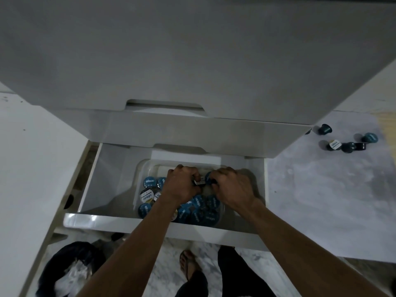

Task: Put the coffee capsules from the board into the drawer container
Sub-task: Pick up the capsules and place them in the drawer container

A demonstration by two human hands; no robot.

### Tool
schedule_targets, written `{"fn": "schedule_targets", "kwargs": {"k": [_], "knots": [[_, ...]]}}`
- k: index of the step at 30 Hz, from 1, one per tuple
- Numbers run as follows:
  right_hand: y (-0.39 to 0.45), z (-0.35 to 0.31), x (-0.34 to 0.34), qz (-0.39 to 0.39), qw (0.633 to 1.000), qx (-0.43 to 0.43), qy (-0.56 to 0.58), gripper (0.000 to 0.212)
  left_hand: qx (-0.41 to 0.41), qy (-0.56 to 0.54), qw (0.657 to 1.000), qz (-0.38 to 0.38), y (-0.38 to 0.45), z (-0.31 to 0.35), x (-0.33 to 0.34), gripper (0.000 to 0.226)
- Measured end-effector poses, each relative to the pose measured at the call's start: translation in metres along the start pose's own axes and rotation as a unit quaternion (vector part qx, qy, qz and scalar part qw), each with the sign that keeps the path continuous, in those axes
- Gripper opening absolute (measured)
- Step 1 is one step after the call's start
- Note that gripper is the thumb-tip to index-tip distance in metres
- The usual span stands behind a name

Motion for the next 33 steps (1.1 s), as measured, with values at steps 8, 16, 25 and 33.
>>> {"fn": "schedule_targets", "kwargs": {"k": [8,16,25,33], "knots": [[0.000,0.000,0.001,-0.026,0.999,-0.011,-0.018,0.018,-0.002,-0.005,1.000,-0.009,-0.001,-0.001,0.000,0.024],[0.007,0.000,0.000,-0.053,0.998,-0.030,-0.034,0.033,-0.001,-0.011,1.000,-0.009,0.000,-0.001,-0.001,0.020],[0.011,0.004,0.006,-0.061,0.997,-0.039,-0.030,0.020,0.000,-0.029,0.999,-0.018,0.002,-0.005,0.004,0.023],[0.007,0.005,0.008,-0.067,0.997,-0.035,0.015,0.017,0.016,-0.019,0.999,-0.025,0.003,-0.009,0.006,0.046]]}}
Point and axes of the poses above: each hand's wrist, its own y-axis towards the middle knuckle, its own x-axis out of the palm, z = x × y, the point moved 7 cm from there along y, towards the middle knuckle, and after that the axes turned 11 degrees about -x, right-handed, at the moved point
